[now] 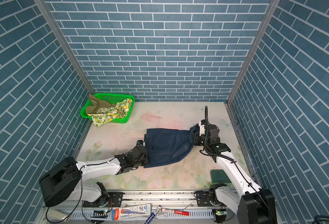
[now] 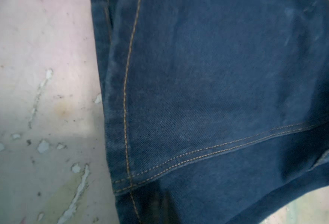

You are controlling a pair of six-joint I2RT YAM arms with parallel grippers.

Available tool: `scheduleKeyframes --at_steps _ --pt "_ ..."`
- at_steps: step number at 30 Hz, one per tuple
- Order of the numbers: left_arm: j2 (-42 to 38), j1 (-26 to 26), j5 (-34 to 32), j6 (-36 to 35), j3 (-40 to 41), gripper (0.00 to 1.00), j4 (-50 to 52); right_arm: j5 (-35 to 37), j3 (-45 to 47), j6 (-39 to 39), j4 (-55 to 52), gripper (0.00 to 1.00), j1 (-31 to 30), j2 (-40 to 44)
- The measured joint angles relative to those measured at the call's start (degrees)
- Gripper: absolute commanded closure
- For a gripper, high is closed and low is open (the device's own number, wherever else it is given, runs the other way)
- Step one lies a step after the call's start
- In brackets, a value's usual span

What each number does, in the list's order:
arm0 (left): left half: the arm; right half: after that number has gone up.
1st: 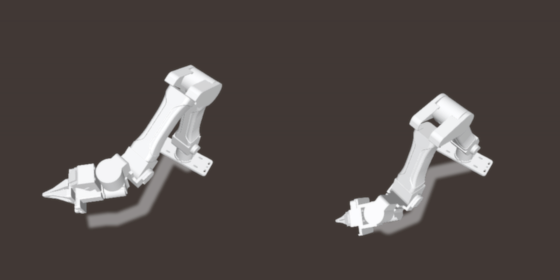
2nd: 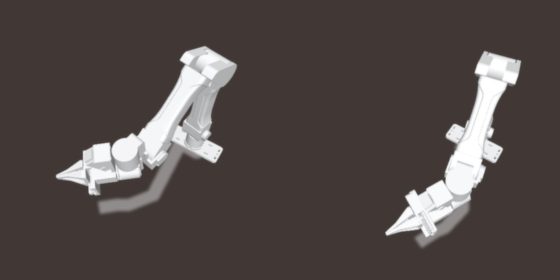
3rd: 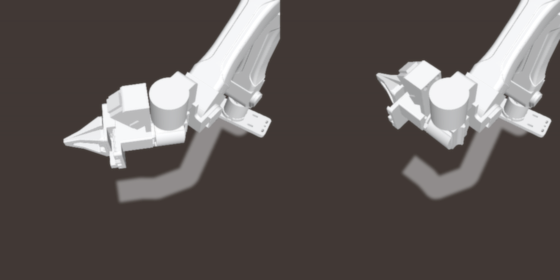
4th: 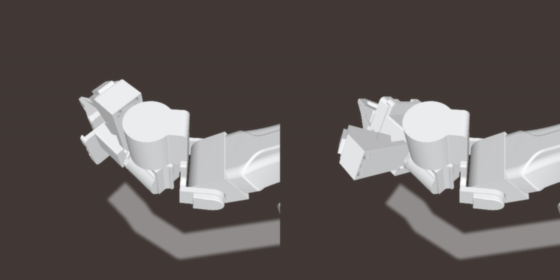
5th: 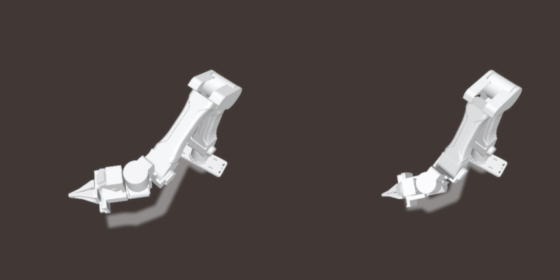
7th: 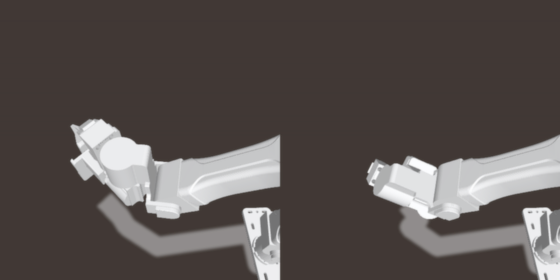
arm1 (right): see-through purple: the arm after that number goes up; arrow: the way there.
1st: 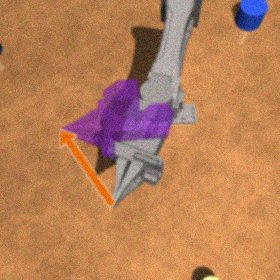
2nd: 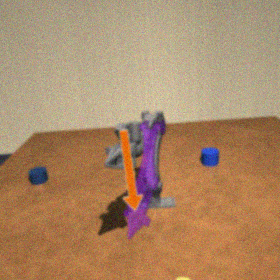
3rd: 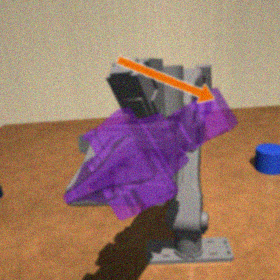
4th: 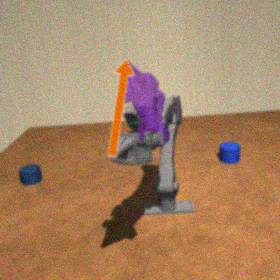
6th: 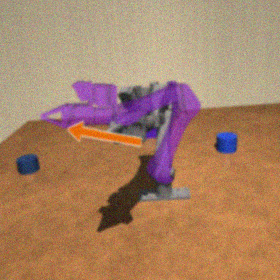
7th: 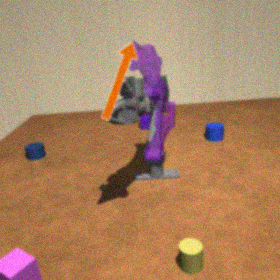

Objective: Fold and stack skirts
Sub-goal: Fold the skirt at the center of the table.

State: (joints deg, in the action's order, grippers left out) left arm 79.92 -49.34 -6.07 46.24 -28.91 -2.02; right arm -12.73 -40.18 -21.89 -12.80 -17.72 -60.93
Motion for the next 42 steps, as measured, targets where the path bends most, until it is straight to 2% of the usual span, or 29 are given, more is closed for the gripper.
scheduleKeyframes --at_steps 5,16,20,24,27,28,31,34,37,42 --pt "0.7 0.0 0.1 0.5 0.8 1.0 -2.8 0.4 -2.9 1.5 0.2 1.0 -7.6 -3.1" --pt "0.4 0.3 0.2 1.0 2.6 1.0 -6.1 2.8 -7.4 1.8 5.4 1.0 -28.8 -14.4" --pt "-0.3 0.5 0.3 1.4 3.6 1.0 -6.9 3.2 -7.9 1.2 7.7 1.0 -33.7 -20.6" --pt "-2.2 0.9 0.4 1.6 5.0 1.0 -7.1 3.3 -8.3 0.6 9.3 1.0 -35.7 -24.9" --pt "-3.9 1.2 0.6 1.8 6.2 1.0 -7.1 2.9 -8.8 -0.9 9.8 0.57 -35.9 -25.8" --pt "-4.3 1.3 0.6 1.9 6.4 1.0 -7.1 2.7 -9.2 -1.2 10.3 0.49 -35.9 -25.8" --pt "-5.4 1.6 0.8 2.0 7.1 1.0 -7.2 2.7 -10.0 -2.4 11.9 0.33 -35.9 -25.4" --pt "-6.2 1.8 0.8 2.0 7.5 1.0 -7.1 3.7 -10.0 -2.8 12.0 0.31 -35.8 -23.5" --pt "-6.4 1.9 1.0 2.0 7.7 1.0 -7.2 6.3 -10.0 -4.2 11.7 0.35 -35.1 -20.5" --pt "-6.3 2.1 1.4 1.9 7.7 0.99 -7.3 14.4 -10.0 -8.4 8.3 0.37 -30.5 -17.0"
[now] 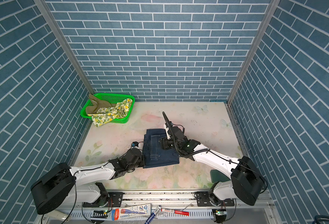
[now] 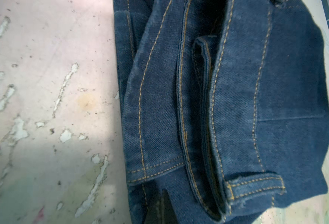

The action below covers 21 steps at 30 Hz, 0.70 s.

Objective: Fold and stack skirts
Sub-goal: Fold the skirt at the center of the table.

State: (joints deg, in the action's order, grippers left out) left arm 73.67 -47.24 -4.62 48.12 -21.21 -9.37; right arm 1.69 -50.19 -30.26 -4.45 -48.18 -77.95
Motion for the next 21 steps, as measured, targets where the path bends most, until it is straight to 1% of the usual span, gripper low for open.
scheduleKeyframes --at_steps 1,2,3,4,7,9,11,14,17,21 --pt "0.0 0.0 0.1 -0.1 0.0 0.94 0.0 1.2 0.0 -0.6 -0.8 0.36 0.7 0.2" --pt "0.0 0.0 0.2 -0.5 -0.1 0.84 0.2 2.8 0.1 -1.4 -1.7 0.36 1.7 0.3" --pt "-0.2 0.1 0.5 -1.2 -0.4 0.71 0.9 4.1 0.2 -1.9 -2.5 0.36 2.5 0.4" --pt "-0.6 0.1 0.6 -1.7 -0.8 0.62 1.6 4.9 0.4 -2.5 -3.0 0.36 3.1 0.7" --pt "-3.8 0.2 0.1 -4.0 -4.0 0.4 7.2 6.5 1.8 -3.6 -4.1 0.36 4.7 2.2" --pt "-6.7 0.4 -0.7 -5.8 -6.9 0.3 10.7 7.1 2.9 -4.2 -4.5 0.36 5.7 3.3" --pt "-8.8 1.0 -1.1 -7.0 -9.6 0.26 12.8 7.3 3.8 -4.5 -4.5 0.36 6.5 3.8" --pt "-9.3 2.6 -0.2 -8.6 -12.3 0.24 13.8 7.4 4.8 -4.9 -4.5 0.36 7.2 4.1" --pt "-7.6 4.7 3.7 -9.4 -12.7 0.23 12.4 7.4 5.7 -5.5 -4.5 0.36 7.5 4.1" --pt "-2.3 6.5 9.7 -9.4 -12.8 0.21 8.9 7.4 7.0 -5.6 -4.5 0.36 7.6 4.3"
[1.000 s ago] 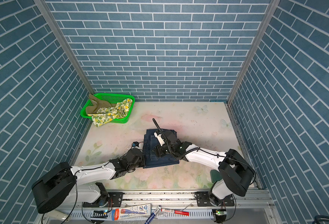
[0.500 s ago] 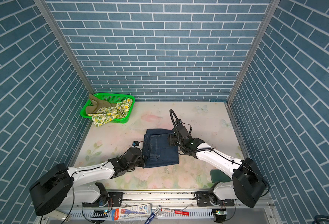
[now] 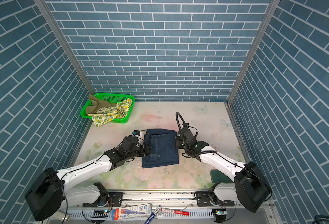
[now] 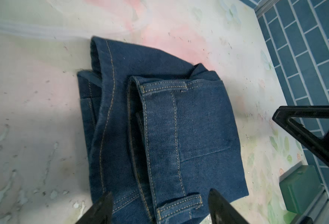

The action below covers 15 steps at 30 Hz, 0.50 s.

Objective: Fold and stack skirts
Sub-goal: Fold the skirt at the center of the table.

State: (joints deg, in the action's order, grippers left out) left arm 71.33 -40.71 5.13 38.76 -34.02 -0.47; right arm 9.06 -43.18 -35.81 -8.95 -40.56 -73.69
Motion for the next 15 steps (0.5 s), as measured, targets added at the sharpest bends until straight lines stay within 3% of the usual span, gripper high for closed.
scheduleKeyframes --at_steps 9,15 --pt "14.6 3.1 7.6 0.5 -0.2 0.23 -10.8 0.0 0.6 0.0 0.1 0.36 0.2 0.5" --pt "20.5 4.5 10.6 0.4 -1.1 0.39 -17.9 0.0 1.3 0.0 0.3 0.36 0.5 0.5"
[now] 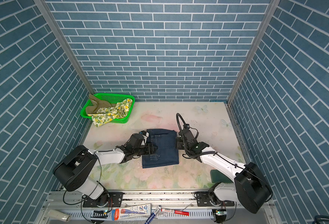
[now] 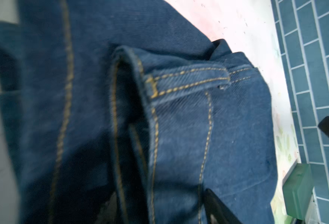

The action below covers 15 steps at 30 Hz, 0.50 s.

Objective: Fold and stack skirts
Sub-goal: Fold the skirt at the center of the table.

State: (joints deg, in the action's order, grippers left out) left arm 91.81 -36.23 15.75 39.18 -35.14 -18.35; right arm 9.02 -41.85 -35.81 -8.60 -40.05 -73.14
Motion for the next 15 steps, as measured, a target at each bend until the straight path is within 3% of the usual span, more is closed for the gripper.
scheduleKeyframes --at_steps 8,10,15 --pt "3.5 1.2 3.0 1.3 -0.3 0.94 -5.4 0.0 0.3 0.0 0.1 0.36 0.4 0.0" --pt "3.2 1.3 3.5 1.4 -0.4 1.0 -5.6 0.0 0.4 0.0 0.1 0.36 0.5 0.0" --pt "0.6 1.3 3.6 0.9 -2.5 1.0 -2.5 0.0 0.6 0.0 0.3 0.36 0.7 0.0"
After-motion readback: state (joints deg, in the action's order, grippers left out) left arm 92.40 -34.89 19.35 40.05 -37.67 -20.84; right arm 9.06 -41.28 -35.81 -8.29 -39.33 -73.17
